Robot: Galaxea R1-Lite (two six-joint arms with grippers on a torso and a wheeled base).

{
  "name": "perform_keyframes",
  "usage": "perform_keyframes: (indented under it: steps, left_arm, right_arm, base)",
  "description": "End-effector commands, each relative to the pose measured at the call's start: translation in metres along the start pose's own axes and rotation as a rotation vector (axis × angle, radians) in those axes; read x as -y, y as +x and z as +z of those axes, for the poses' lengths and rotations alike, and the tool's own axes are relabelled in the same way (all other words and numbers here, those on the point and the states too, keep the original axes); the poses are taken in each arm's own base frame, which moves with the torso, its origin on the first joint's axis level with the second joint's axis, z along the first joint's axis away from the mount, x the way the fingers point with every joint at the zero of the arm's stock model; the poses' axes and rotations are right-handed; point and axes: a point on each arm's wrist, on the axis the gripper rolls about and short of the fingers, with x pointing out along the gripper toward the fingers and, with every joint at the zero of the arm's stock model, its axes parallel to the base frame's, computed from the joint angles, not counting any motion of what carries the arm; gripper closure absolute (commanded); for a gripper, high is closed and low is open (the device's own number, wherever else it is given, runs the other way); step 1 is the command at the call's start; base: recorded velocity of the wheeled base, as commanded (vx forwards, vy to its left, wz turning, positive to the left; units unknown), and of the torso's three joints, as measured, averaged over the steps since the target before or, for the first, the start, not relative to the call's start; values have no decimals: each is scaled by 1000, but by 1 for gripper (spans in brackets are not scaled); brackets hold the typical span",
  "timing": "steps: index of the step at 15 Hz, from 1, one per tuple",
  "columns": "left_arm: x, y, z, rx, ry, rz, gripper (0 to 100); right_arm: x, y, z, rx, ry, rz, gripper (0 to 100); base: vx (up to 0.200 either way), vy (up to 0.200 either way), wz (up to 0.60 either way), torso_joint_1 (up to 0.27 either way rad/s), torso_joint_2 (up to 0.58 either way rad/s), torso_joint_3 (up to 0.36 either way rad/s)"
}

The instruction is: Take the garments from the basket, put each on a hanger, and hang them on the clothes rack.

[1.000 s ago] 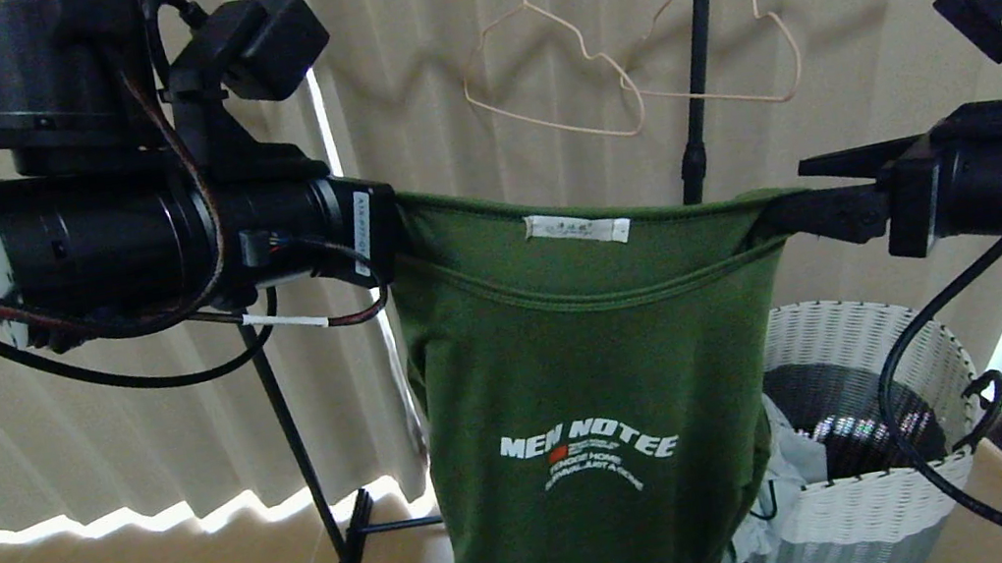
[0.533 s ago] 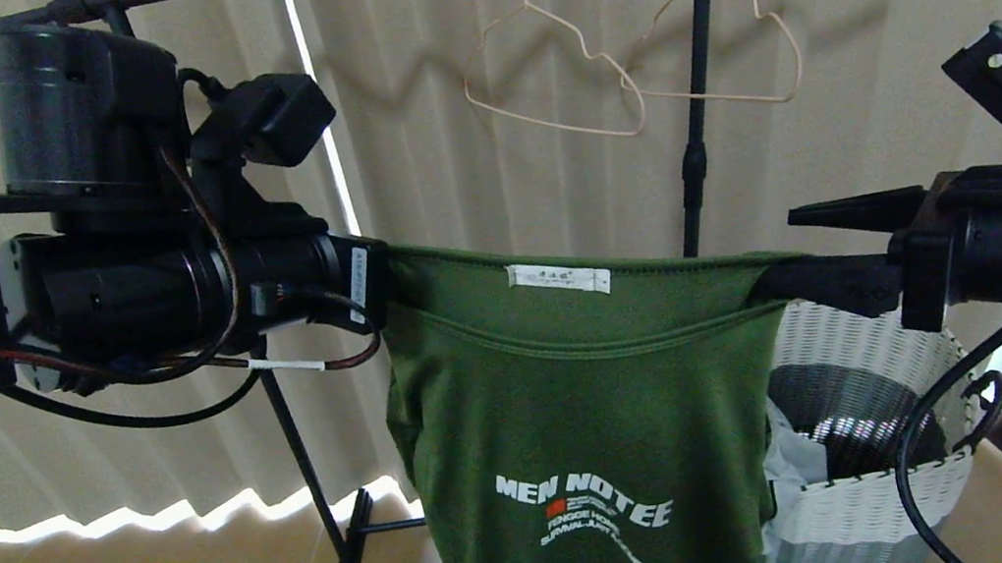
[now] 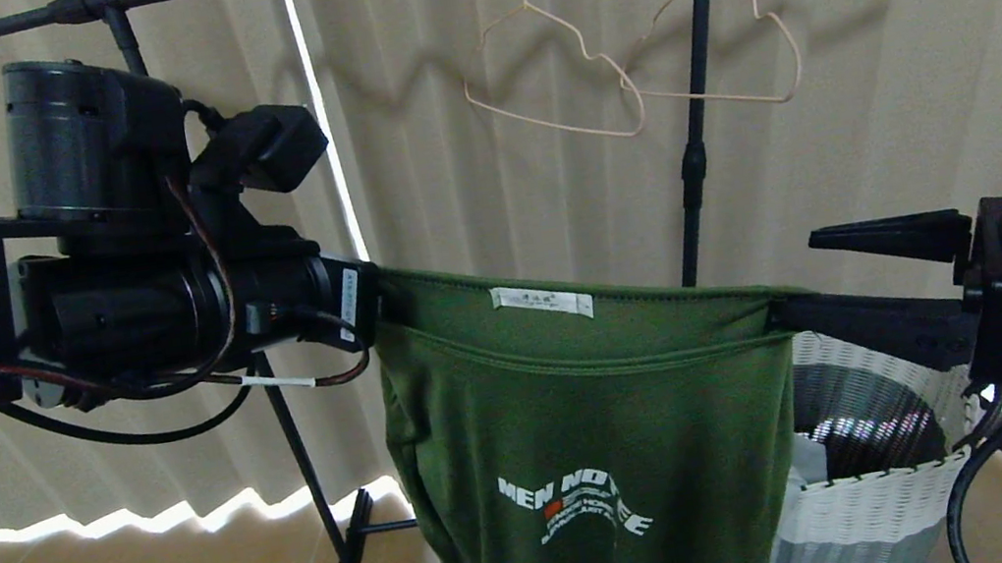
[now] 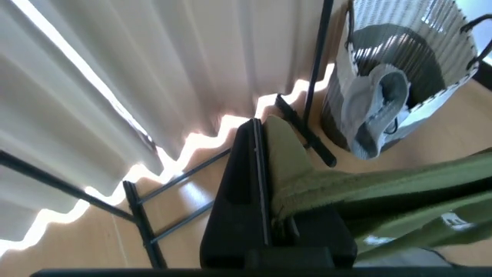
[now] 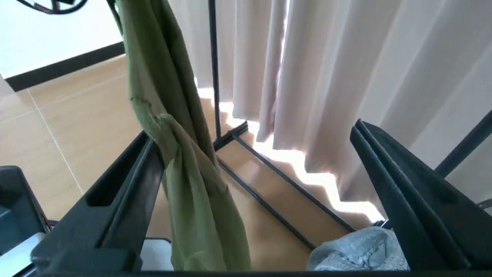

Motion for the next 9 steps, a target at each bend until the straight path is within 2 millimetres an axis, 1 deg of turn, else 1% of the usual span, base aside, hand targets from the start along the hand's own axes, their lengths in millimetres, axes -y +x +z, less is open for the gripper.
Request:
perform_keyframes:
  steps: [1, 3, 5, 6, 7, 8, 9]
  left_arm:
    - [-1, 0, -4, -14, -2, 3, 100]
    - [-2, 0, -11, -36, -12, 6, 100]
    - [-9, 0, -16, -52, -35, 30, 100]
    - [-9, 0, -16, -52, -35, 30, 100]
    - [-17, -3, -18, -52, -49, 54, 100]
    - [-17, -3, -19, -56, -64, 57, 100]
    - [-18, -12, -20, -47, -82, 65, 100]
  right_arm:
    - [-2, -4, -4, 2, -1, 1, 0]
    - [-2, -6, -10, 5, -4, -1, 0]
    - [1, -8, -10, 39, -17, -21, 0]
    - [1, -8, -10, 39, -17, -21, 0]
    - [5, -10, -11, 51, -15, -48, 0]
    - [7, -10, -15, 37, -14, -62, 0]
    - [15, -12, -23, 8, -11, -111, 0]
  base:
    - [0, 0, 0, 0, 0, 0]
    - [0, 0, 0, 0, 0, 0]
    - [0, 0, 0, 0, 0, 0]
    - [0, 0, 0, 0, 0, 0]
    - [0, 0, 0, 0, 0, 0]
    - [0, 0, 0, 0, 0, 0]
    - [0, 0, 0, 0, 0, 0]
